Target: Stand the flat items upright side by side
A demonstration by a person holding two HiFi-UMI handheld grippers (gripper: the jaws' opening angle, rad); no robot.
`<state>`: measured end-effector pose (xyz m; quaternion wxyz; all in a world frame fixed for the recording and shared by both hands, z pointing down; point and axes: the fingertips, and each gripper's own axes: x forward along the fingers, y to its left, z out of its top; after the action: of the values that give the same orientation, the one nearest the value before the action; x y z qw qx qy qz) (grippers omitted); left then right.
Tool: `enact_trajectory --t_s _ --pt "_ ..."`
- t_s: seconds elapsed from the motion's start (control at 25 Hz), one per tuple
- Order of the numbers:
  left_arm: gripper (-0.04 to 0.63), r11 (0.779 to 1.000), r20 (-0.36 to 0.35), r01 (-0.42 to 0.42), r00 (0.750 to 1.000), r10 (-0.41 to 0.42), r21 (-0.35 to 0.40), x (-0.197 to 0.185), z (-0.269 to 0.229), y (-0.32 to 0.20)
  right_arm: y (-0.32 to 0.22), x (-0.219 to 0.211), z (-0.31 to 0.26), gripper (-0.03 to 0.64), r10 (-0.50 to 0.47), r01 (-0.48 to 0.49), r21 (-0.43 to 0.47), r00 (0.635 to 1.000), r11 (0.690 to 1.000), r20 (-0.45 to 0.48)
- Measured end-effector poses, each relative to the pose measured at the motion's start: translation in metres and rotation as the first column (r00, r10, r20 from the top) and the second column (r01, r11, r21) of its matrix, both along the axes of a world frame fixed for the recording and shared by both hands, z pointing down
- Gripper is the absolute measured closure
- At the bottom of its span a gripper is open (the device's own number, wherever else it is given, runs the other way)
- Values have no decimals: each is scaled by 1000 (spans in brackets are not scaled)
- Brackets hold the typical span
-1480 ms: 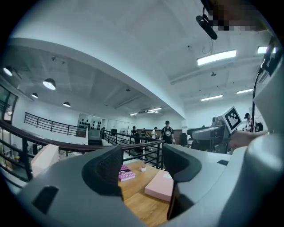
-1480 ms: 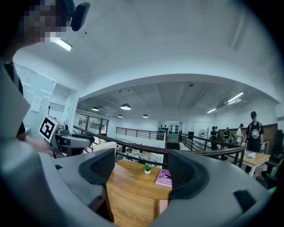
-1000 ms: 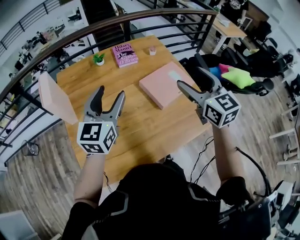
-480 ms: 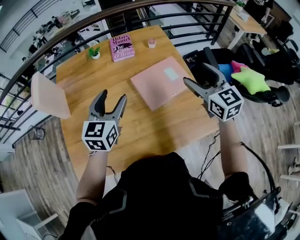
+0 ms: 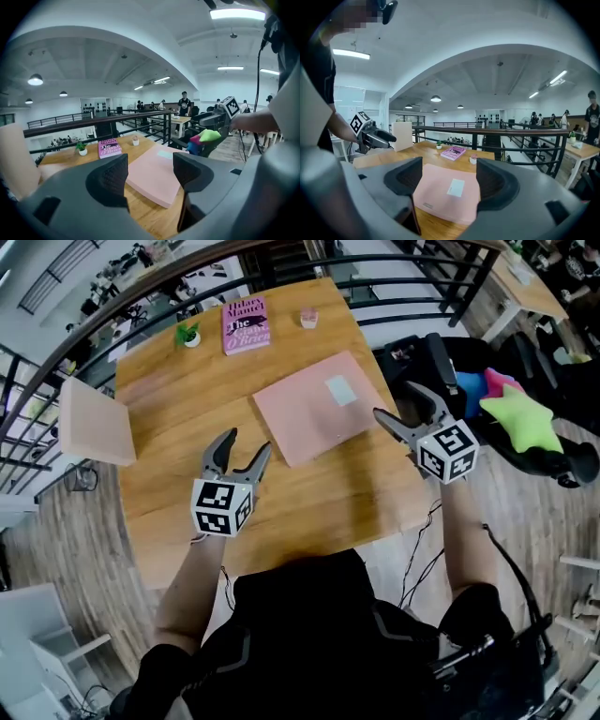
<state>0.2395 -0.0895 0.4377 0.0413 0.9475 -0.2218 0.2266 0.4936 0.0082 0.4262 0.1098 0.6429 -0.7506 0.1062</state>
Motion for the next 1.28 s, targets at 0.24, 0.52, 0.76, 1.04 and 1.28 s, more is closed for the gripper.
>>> enact_trajectory --t_s 0.24,0.52,0.76,1.04,1.28 --pt "284 992 129 -20 991 36 -124 21 68 12 -6 20 73 241 -50 65 -137 993 989 104" --pt "264 977 269 37 963 21 -210 24 138 21 -7 36 154 232 -103 125 -286 990 950 91" --pt "261 971 367 40 929 52 -238 23 180 25 -4 41 208 215 -165 184 -405 983 896 83" --pt "261 956 394 51 917 69 -288 28 204 29 -12 37 236 215 -233 239 -457 970 857 70" --pt "261 955 406 14 907 113 -298 36 217 32 -19 32 244 215 -264 262 -460 963 848 60"
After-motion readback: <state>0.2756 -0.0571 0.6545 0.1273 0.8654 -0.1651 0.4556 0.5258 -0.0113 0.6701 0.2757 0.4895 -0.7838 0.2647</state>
